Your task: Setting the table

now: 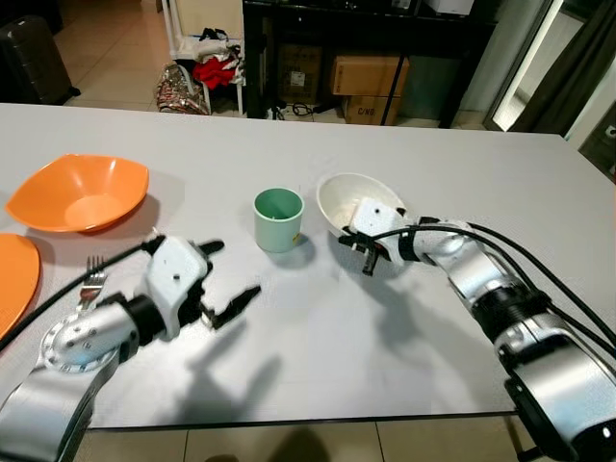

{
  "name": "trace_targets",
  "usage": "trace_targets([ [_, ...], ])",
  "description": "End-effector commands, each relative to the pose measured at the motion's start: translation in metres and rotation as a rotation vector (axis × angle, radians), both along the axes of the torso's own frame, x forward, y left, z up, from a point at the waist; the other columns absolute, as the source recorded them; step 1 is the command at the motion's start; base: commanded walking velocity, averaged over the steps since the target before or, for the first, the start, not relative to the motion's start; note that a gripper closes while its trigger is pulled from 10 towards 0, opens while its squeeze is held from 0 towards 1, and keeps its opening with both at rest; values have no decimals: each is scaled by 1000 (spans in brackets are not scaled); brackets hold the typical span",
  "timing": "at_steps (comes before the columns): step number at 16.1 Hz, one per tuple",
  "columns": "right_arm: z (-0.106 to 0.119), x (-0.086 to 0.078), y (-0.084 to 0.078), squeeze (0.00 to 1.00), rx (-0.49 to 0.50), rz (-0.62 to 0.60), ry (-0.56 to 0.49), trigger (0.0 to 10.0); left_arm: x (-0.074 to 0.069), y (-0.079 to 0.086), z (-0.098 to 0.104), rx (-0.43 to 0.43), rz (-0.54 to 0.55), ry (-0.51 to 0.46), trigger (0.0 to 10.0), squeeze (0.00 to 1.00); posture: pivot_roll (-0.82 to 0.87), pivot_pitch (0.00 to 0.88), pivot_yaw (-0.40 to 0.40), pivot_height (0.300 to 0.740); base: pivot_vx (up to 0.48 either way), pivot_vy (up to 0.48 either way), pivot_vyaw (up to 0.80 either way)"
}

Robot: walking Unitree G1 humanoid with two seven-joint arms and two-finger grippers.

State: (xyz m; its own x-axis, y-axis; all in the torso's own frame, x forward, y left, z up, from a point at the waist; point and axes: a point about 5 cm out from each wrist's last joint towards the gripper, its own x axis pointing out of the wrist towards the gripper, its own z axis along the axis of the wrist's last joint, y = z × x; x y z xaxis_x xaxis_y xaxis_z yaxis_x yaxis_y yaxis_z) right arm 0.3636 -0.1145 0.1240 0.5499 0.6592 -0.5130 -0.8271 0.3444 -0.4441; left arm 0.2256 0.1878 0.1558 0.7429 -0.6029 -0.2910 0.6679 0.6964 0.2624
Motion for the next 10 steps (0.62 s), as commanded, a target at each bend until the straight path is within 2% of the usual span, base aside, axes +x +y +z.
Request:
trace_targets([
  [1,6,5,2,0,-16,5,-33,10000,-2,-3,5,1,-18,-7,10000,0,81,5,-64,740,0,0,0],
  [3,7,8,4,0,-50,1,-71,10000,-3,-4,5,2,-15,-6,10000,0,84,8,-69,740,0,0,0],
  [4,8,9,5,0,-32,-4,-69,10000,-4,-4,5,4,-7,-5,10000,0,84,8,-69,740,0,0,0],
  [6,8,11,4,1000,-17,-25,-65,10000,-3,-4,6,2,4,-9,10000,0,82,3,-71,740,0,0,0],
  [10,11,13,4,1000,16,-27,-77,10000,2,-4,7,9,17,-24,10000,0,78,0,-65,740,0,0,0],
])
